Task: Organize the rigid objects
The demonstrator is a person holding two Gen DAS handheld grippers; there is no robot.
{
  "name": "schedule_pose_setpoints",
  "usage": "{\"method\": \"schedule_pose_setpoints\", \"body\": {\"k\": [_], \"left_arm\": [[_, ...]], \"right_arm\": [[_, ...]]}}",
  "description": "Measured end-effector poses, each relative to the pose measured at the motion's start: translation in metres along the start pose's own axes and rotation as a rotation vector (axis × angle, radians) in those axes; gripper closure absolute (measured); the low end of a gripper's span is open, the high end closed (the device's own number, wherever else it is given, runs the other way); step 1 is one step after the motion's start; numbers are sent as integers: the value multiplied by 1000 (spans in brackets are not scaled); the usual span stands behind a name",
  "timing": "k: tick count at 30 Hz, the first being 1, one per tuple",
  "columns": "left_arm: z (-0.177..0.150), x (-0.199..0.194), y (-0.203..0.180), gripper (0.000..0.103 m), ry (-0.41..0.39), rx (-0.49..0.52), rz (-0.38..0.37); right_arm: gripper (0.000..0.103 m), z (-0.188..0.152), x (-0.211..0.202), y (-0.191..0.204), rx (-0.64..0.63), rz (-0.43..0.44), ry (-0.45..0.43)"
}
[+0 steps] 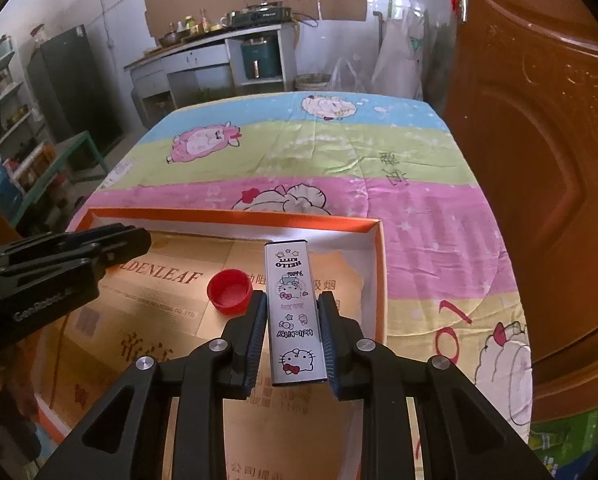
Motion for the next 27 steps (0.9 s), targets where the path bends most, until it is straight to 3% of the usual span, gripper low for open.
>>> {"method": "schedule_pose_setpoints", "body": {"k": [27], "left_arm": [[-9,35,-2,73,98,30,26]], "right_arm": [[76,-5,24,-3,-14,-28,79]]}}
Point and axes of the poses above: each gripper's, at about its wrist camera, not at the fingertips, and x roughly the way its jaws point, y to its left, z to its top, the point moved 9 cm from there along x, roughly the way its jaws point, and after that the axes turned 11 degrees about z, right-handed, at the moved point
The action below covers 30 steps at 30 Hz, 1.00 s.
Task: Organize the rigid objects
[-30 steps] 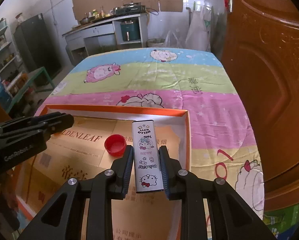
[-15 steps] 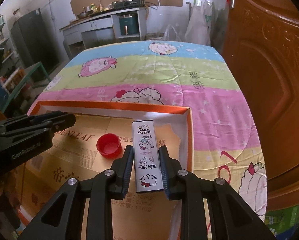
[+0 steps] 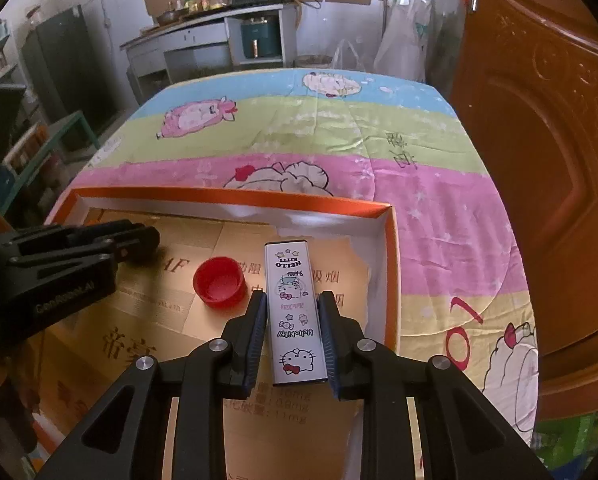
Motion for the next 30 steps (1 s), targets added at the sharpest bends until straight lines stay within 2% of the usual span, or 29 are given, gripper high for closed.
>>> {"method": "schedule_pose_setpoints", "body": {"k": [4,9,22,30], "left_arm": [[0,0,-2,73,2,21,13],[-1,-2,-4,67,-7,23,-13],[-1,-14,-4,66,-39,25,-7],[-1,-38,-1,66,-80,25,1]], "right_arm": [[76,-1,3,0,-6,-11,11],[75,-1,2,0,0,-12,11],[75,-2,-9,-1,8,-1,-14],[75,-5,-26,3,11,-5,-31]]}}
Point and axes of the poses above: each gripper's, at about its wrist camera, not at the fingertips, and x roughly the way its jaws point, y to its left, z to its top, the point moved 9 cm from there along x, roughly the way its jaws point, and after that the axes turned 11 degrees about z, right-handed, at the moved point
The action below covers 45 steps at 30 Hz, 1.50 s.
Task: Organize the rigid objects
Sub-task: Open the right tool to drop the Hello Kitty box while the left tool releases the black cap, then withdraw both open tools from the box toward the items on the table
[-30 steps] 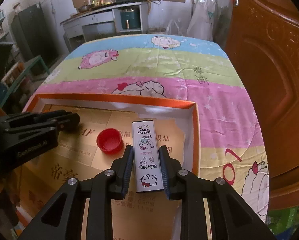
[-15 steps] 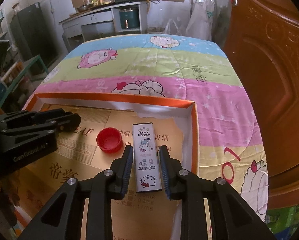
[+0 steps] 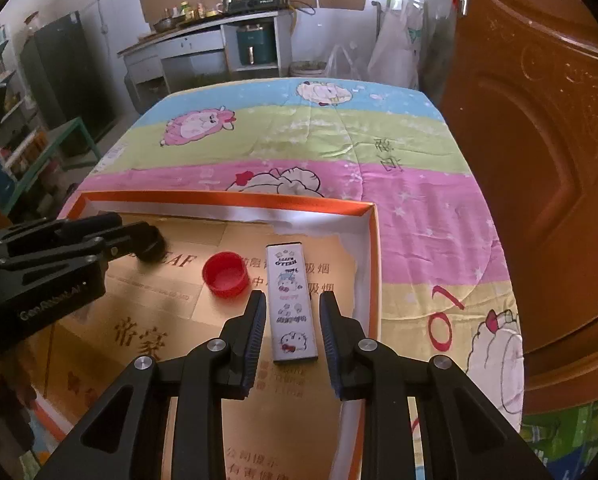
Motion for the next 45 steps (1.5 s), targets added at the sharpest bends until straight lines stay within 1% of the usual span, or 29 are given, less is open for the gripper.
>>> {"method": "schedule_pose_setpoints", "body": {"k": [10,20,24,28,36,45], "left_arm": [[-3,-33,5,66,-38,-24,-9],[-18,-70,16,66,-82,-70,-20],[-26,-85,21,66,-95,-77,-12],[-35,-101,23,66,-119,-94,-40],[-59,-132,31,66,-157,-105,-38],[-86,-158,47,66,-178,-125,-20]], "right_arm": [[75,-3,-25,15,-16,-1,-24],[75,-10,-56,34,-36,-1,-56],[75,-16,-67,43,-42,1,-63],[75,-24,-79,53,-53,4,-74],[75,-47,-99,75,-71,18,-92],[75,-73,-115,95,-82,27,-97]]}}
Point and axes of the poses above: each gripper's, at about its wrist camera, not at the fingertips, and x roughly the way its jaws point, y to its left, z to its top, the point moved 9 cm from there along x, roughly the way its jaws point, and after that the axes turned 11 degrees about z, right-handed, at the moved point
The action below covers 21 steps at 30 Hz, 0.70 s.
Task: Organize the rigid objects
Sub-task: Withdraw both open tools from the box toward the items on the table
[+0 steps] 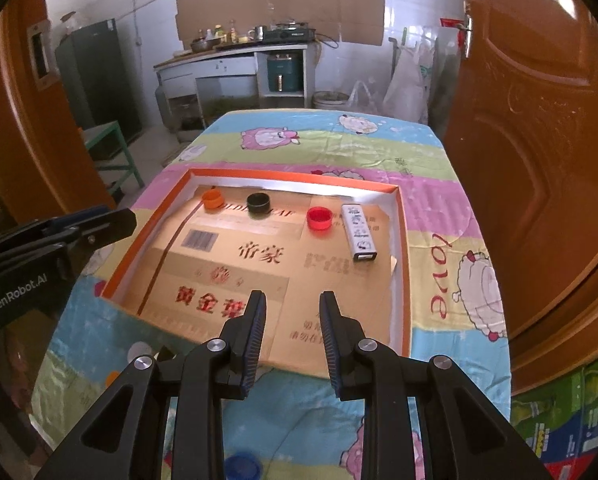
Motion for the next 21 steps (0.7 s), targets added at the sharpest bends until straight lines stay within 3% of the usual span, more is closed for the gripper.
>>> {"method": "schedule_pose_setpoints", "body": {"k": [21], "left_arm": [[-43,-40,21,66,-34,-18,-15]], "right_arm": [[75,-39,-33,36,-54,23,-32]]}}
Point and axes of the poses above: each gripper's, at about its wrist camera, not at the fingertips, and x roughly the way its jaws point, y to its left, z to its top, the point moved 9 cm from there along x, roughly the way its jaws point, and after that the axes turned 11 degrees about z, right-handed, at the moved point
